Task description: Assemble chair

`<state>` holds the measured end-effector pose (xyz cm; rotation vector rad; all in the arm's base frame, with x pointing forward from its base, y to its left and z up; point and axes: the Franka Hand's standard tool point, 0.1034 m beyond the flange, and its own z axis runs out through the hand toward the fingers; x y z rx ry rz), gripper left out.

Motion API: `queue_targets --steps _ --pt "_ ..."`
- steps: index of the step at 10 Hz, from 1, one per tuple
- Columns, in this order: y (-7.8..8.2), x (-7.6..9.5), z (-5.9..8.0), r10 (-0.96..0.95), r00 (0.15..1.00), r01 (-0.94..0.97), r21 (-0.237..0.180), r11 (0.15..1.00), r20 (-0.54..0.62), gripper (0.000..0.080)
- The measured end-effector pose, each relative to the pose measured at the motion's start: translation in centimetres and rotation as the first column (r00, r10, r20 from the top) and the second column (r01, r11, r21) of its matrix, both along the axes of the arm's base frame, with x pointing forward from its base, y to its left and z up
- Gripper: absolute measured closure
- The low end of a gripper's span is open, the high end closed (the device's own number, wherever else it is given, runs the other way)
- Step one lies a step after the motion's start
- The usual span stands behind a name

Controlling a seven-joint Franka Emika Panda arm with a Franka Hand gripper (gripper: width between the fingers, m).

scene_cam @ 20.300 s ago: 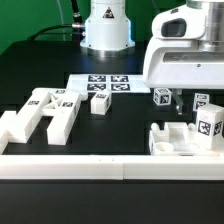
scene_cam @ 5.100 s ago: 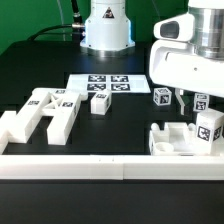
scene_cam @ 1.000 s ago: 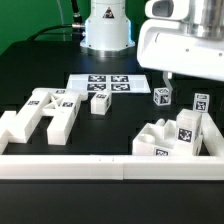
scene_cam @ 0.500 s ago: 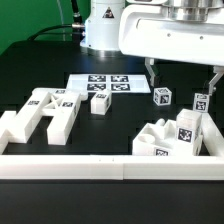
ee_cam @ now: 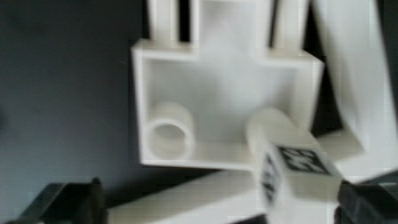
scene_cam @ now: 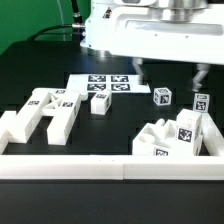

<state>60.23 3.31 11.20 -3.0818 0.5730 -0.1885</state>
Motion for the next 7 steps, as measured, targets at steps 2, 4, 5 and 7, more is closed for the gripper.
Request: queue_targets --steps 2,4,5,7 --pt "-3.4 -1.9 -0.4 0.051 0.999 -0.051 -0.014 0.999 0.000 0.0151" --pt "-4.2 -1.7 -0.2 0.060 0.998 -0.060 -0.018 0.998 0.005 0.0151" --pt "-4.2 -1.7 -0.3 0.061 0.998 -0.061 -0.018 0.998 0.004 0.0151" --pt "-4.4 -1.9 -0.4 0.066 0.998 -0.066 -0.020 0.998 0.001 0.0151"
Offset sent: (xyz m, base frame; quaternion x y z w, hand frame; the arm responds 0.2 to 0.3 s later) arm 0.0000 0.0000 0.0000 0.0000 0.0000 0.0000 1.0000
